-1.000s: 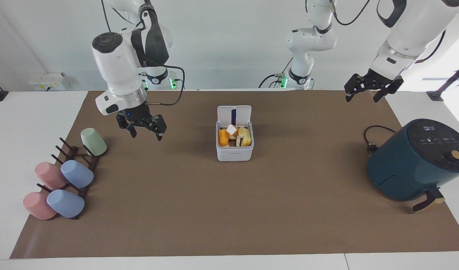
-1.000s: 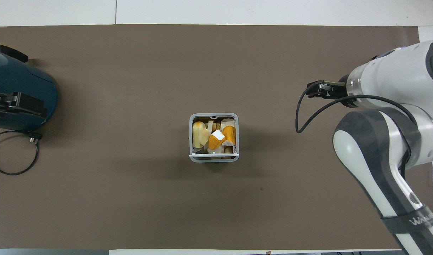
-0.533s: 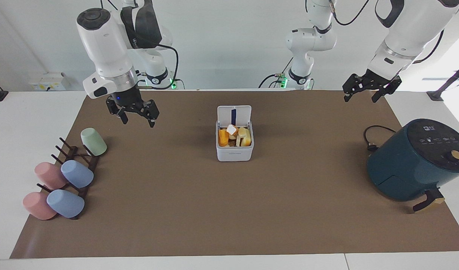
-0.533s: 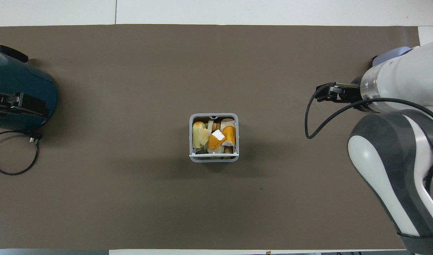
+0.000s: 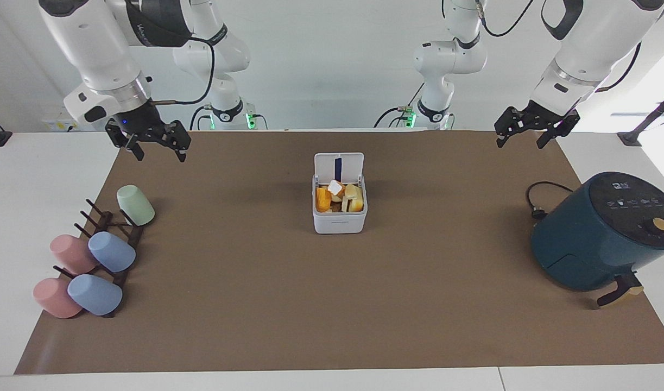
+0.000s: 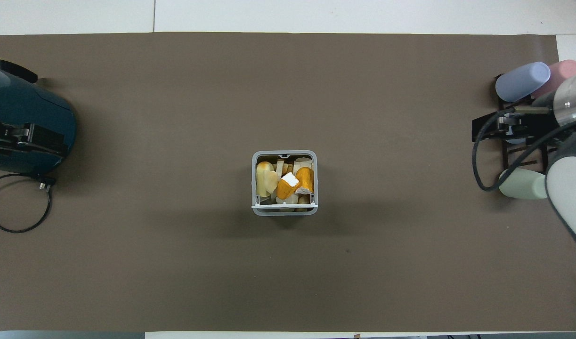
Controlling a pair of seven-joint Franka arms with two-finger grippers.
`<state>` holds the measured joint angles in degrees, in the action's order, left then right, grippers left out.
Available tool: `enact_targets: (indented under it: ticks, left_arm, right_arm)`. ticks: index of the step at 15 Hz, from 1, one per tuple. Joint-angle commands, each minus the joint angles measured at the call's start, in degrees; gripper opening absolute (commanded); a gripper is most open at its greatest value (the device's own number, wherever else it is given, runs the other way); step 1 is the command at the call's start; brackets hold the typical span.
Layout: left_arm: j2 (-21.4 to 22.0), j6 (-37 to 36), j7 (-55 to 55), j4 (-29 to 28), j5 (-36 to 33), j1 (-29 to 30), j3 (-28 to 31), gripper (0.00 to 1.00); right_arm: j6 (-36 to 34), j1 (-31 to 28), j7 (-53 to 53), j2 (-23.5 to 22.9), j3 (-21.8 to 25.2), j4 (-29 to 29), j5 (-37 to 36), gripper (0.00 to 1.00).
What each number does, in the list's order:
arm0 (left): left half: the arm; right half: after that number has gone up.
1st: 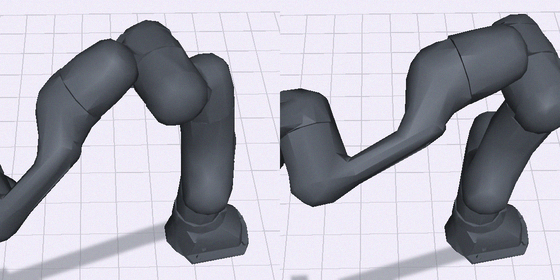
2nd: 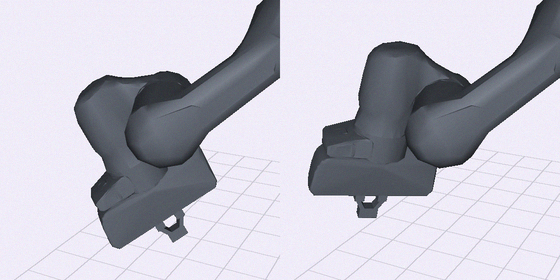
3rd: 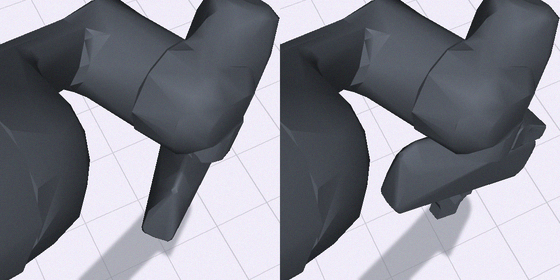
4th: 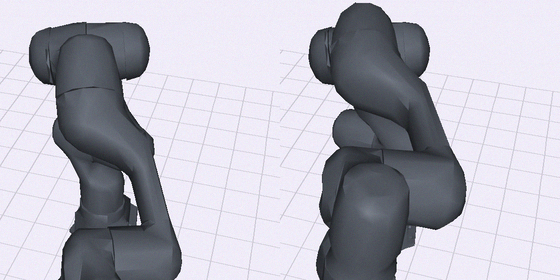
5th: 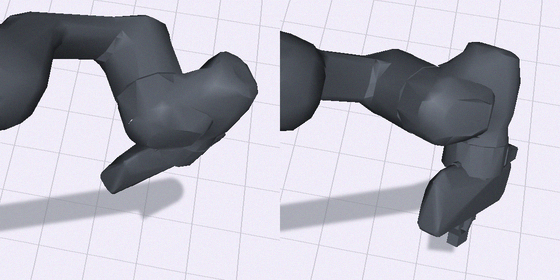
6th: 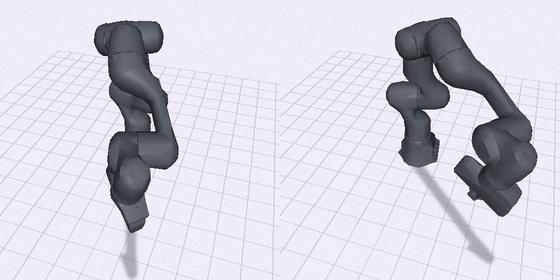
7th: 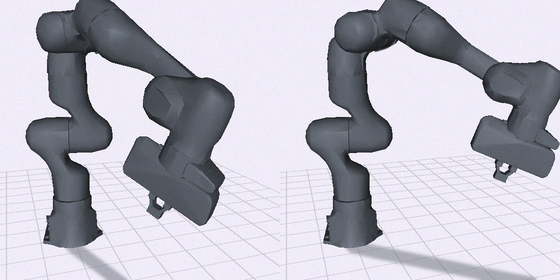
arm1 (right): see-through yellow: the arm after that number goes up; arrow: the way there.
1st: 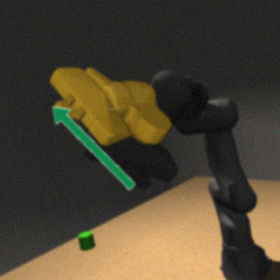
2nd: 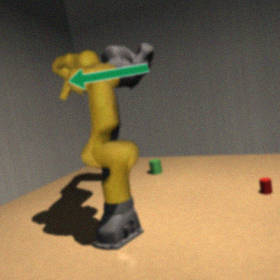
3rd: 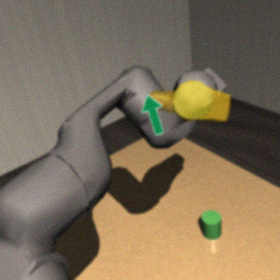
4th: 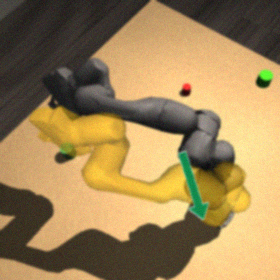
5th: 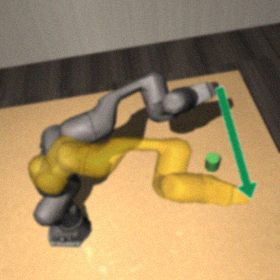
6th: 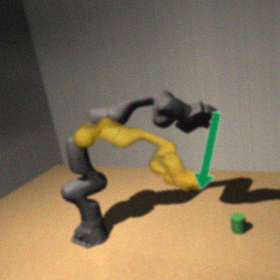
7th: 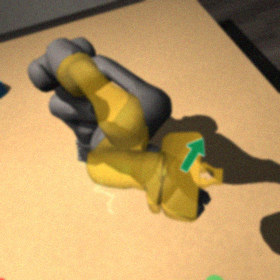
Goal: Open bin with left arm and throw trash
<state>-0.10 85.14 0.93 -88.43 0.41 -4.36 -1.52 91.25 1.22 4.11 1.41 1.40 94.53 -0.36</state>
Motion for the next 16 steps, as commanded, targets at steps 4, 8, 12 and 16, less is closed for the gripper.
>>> enact_targets:
  ticks: [4,8,12,16]
  left_arm:
    - [1.7,1.1,-0.6,-2.1,-1.5,-1.1,0.6,1.00]
    - [1.7,1.1,-0.6,-2.1,-1.5,-1.1,0.6,1.00]
    - [1.7,1.1,-0.6,-2.1,-1.5,-1.1,0.6,1.00]
    - [1.7,1.0,-0.5,-2.1,-1.5,-1.1,0.6,1.00]
  right_arm:
    - [-4.5,0.3,-0.5,1.8,0.4,1.3,-1.0,1.00]
    - [-4.2,0.3,-0.3,1.5,-0.7,0.3,-2.4,1.00]
    - [-4.3,-0.1,-0.2,1.5,-1.2,0.4,-1.4,1.00]
    - [-3.9,-0.2,-0.2,1.4,-1.1,0.1,-1.4,1.00]
